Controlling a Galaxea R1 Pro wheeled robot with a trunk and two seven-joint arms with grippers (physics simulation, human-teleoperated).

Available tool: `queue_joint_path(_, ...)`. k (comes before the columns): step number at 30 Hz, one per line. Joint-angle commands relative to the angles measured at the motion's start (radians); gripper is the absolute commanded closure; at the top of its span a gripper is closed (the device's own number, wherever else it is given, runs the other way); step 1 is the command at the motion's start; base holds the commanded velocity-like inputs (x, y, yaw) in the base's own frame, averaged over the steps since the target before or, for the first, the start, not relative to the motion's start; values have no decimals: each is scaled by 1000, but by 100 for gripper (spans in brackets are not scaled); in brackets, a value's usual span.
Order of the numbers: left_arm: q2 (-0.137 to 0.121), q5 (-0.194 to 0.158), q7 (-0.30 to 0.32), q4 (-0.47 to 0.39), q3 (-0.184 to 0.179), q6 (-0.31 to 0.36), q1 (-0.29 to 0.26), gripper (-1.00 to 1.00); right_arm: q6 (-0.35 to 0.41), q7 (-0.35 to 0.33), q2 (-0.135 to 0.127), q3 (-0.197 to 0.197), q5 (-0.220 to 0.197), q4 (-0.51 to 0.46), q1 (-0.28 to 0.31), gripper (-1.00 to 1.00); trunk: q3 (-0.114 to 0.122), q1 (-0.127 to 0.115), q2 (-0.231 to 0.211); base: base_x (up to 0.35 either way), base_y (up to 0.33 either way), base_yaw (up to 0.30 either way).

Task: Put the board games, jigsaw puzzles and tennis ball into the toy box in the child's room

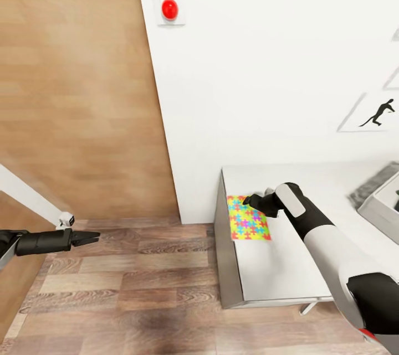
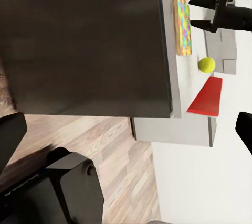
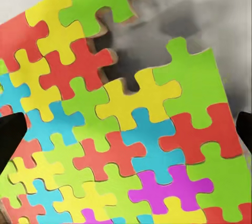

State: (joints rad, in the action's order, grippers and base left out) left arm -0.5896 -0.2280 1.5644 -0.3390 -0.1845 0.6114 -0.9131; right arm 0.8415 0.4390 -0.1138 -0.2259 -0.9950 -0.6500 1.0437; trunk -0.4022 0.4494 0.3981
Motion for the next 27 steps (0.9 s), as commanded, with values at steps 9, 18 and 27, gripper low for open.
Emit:
queue_joint_path(9, -2, -5, 5, 0, -7, 10, -1, -100, 1, 9, 7, -6, -10, -2, 1, -100, -2, 1, 2, -26, 67, 0)
queue_joint_path(18, -3, -5, 5, 0, -7, 10, -1, -100, 1, 9, 6, -6, -10, -2, 1, -100, -2, 1, 2, -4, 6, 0)
queue_joint_path(27, -3, -5, 5, 0, -7, 10, -1, -100, 1, 9, 6, -6, -10, -2, 1, -100, -2, 1, 2, 0, 84, 0)
